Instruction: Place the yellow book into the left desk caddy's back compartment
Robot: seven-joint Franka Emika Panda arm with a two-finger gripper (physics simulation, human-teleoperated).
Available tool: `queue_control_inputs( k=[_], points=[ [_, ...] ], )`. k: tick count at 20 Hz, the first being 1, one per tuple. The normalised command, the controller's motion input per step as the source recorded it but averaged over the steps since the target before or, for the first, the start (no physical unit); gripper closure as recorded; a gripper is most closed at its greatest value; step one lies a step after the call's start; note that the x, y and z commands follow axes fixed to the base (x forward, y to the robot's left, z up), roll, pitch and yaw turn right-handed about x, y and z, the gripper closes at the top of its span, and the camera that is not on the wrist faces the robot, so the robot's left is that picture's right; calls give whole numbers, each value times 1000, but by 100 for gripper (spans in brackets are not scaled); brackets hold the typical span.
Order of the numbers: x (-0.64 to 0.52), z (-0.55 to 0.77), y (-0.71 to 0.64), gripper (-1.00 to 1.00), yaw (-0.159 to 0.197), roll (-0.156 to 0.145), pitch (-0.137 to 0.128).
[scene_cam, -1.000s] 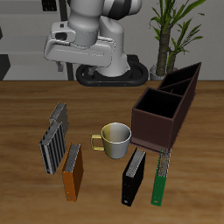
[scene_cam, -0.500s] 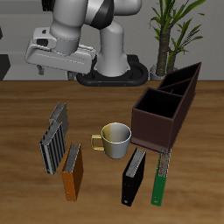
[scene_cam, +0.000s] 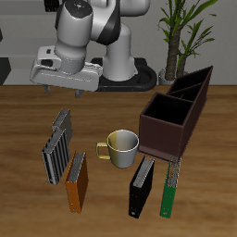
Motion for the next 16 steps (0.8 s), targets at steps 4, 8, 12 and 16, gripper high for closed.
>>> queue_control_inputs(
  k=[4, 8, 12, 16],
  points=[
    [107, -319, 25, -100, -5, 19, 24],
    [47, -526, -66, -100, 7, 1, 39],
    [-13, -397, -102, -100, -6, -5, 37],
    [-69, -392, -143, -100, 5, -20, 30]
  ],
)
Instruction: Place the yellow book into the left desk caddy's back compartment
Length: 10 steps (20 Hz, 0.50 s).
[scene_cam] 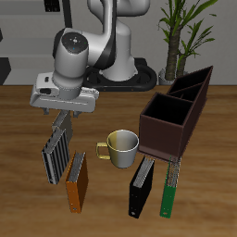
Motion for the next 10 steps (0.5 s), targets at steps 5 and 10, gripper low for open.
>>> queue_control_inputs(
  k=[5, 10],
  points=[
    [-111, -307, -132, -100, -5, -19, 17],
    [-52, -453, -95, -100, -3, 27, 34]
  ],
)
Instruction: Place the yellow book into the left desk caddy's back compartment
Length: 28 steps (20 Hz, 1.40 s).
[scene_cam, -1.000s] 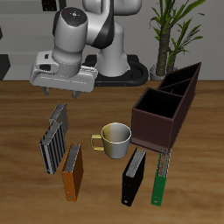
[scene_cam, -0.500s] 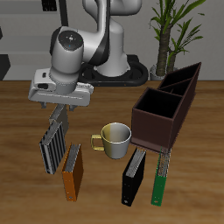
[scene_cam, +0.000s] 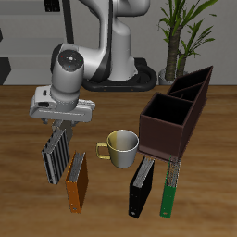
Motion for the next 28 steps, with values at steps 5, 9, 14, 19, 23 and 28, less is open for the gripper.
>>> queue_control_inputs(
  k=[5, 9, 14, 19, 23, 28],
  points=[
    [-11, -344, -12, 100, -19, 26, 30],
    [11, -34, -21, 100, -15, 1, 3],
    [-18, 236, 87, 100, -21, 16, -25],
    [-28, 297, 212, 100, -21, 34, -29],
    [-81, 567, 464, 100, -4, 60, -70],
    [-125, 573, 506, 100, 4, 77, -83]
  ],
)
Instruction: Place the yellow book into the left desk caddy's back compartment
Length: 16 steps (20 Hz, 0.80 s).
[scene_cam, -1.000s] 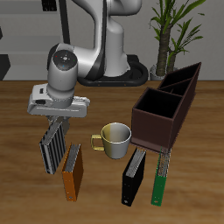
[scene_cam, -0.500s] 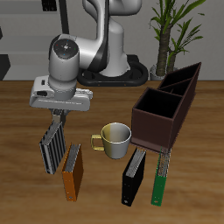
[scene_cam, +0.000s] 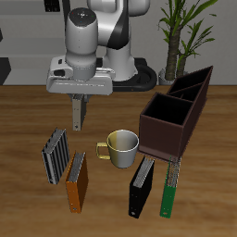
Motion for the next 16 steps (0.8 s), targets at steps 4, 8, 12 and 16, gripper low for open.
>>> queue_control_inputs(
  k=[4, 8, 12, 16],
  points=[
    [-186, 488, 446, 100, -1, 55, -63],
    [-173, 482, 385, 100, -1, 41, -57],
    [-174, 371, 330, 100, -20, 37, -42],
    [-242, 300, 505, 100, 4, 49, -49]
  ],
)
